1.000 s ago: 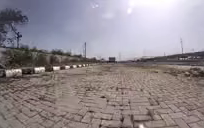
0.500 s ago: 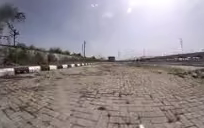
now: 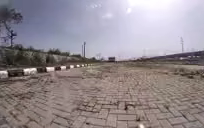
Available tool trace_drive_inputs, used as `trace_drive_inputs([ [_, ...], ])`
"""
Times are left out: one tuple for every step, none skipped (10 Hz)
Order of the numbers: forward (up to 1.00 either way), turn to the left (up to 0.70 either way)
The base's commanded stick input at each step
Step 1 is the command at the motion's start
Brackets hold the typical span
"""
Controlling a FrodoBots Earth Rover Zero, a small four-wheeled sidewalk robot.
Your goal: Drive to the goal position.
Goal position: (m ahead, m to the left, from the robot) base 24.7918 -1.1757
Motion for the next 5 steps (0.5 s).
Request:
trace_drive_inputs([
  [1.00,-0.36],
  [1.00,-0.27],
  [1.00,-0.18],
  [1.00,-0.09],
  [1.00,0.00],
])
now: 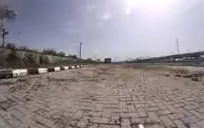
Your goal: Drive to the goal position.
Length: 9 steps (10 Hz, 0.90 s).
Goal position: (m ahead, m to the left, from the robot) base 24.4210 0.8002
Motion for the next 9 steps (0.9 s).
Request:
trace_drive_inputs([
  [1.00,0.00],
  [1.00,0.00],
  [1.00,0.00],
  [1.00,0.00],
  [1.00,0.00],
  [1.00,0.00],
  [1.00,0.00],
  [1.00,0.00],
  [1.00,0.00],
])
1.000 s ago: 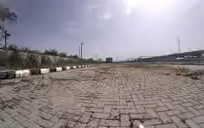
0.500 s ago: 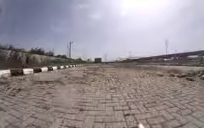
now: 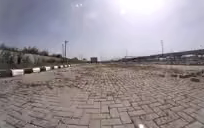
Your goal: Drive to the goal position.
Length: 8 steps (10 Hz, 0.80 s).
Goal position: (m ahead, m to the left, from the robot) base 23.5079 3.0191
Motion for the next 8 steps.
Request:
trace_drive_inputs([
  [1.00,0.00],
  [1.00,0.00],
  [1.00,0.00],
  [1.00,0.00],
  [1.00,0.00],
  [1.00,0.00],
  [1.00,0.00],
  [1.00,0.00],
])
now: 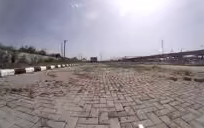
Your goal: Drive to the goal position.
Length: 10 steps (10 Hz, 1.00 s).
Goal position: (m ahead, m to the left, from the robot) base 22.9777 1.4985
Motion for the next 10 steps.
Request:
trace_drive_inputs([
  [1.00,0.00],
  [1.00,0.00],
  [1.00,0.00],
  [1.00,0.00],
  [1.00,0.00],
  [1.00,0.00],
  [1.00,0.00],
  [1.00,0.00],
  [1.00,0.00],
  [1.00,0.00],
])
